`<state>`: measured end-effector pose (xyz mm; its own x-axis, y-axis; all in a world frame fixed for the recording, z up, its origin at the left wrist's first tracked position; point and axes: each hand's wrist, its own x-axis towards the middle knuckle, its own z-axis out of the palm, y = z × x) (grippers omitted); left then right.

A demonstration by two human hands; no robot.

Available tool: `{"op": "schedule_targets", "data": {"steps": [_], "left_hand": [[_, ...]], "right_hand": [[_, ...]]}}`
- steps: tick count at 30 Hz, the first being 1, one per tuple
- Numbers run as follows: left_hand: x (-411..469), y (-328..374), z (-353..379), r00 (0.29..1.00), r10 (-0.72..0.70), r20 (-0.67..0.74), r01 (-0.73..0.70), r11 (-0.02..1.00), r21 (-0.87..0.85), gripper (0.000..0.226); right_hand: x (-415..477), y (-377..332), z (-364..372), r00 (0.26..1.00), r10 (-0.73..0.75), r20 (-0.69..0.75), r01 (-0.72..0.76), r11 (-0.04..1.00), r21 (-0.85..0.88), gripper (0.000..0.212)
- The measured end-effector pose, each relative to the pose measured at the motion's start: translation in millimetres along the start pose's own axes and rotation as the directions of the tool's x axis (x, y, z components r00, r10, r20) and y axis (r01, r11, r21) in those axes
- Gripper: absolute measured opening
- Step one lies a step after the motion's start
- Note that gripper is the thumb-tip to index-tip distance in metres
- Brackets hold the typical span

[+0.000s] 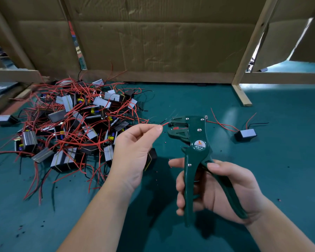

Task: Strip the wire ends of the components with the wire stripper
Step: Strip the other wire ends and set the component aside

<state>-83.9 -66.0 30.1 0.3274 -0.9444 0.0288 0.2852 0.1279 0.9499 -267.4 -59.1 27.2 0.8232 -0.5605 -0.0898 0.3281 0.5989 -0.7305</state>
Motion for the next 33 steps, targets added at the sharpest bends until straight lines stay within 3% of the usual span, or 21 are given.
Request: {"op": "schedule_targets", "data": {"steps": [5,8,12,16,20,24,30,33], "left_hand": [[-4.3,2.9,1.3,0.993,0.100,0.069,-0.102,0.994,0.037,0.005],[-3.2,2.5,-2.0,0.991,0.103,0.090,-0.114,0.986,0.120,0.017],[-3.3,-2.5,-1.5,0.971,0.165,0.173,-0.206,0.945,0.253,0.025],[-7.6,-8.7,2.4,0.948,0.178,0.263,-0.258,0.914,0.313,0.018],[-7.6,-11.3,3.2,0.950,0.167,0.263,-0.252,0.908,0.335,0.013],[-8.4,-10.7,3.3,0.961,0.135,0.242,-0.211,0.923,0.322,0.006],[-5.4,-8.8,3.1,0.993,0.046,0.110,-0.060,0.991,0.120,0.012],[-3.5,-13.5,2.0,0.988,0.134,0.080,-0.149,0.965,0.217,0.014]], "right_hand": [[0.8,-0.8,0.0,0.997,-0.031,0.065,0.028,0.999,0.045,0.068],[1.8,2.5,0.9,0.991,-0.109,0.073,0.103,0.991,0.083,0.062],[3.8,6.0,1.4,0.960,-0.275,-0.062,0.276,0.961,0.022,0.065],[5.2,5.0,2.6,0.936,-0.329,-0.127,0.328,0.944,-0.027,0.071],[6.6,4.7,4.7,0.910,-0.347,-0.226,0.341,0.938,-0.067,0.083],[4.2,4.5,5.1,0.909,-0.361,-0.207,0.350,0.933,-0.085,0.080],[3.5,3.9,6.0,0.907,-0.355,-0.227,0.336,0.934,-0.119,0.079],[4.7,6.2,5.4,0.912,-0.346,-0.221,0.325,0.937,-0.128,0.078]]}}
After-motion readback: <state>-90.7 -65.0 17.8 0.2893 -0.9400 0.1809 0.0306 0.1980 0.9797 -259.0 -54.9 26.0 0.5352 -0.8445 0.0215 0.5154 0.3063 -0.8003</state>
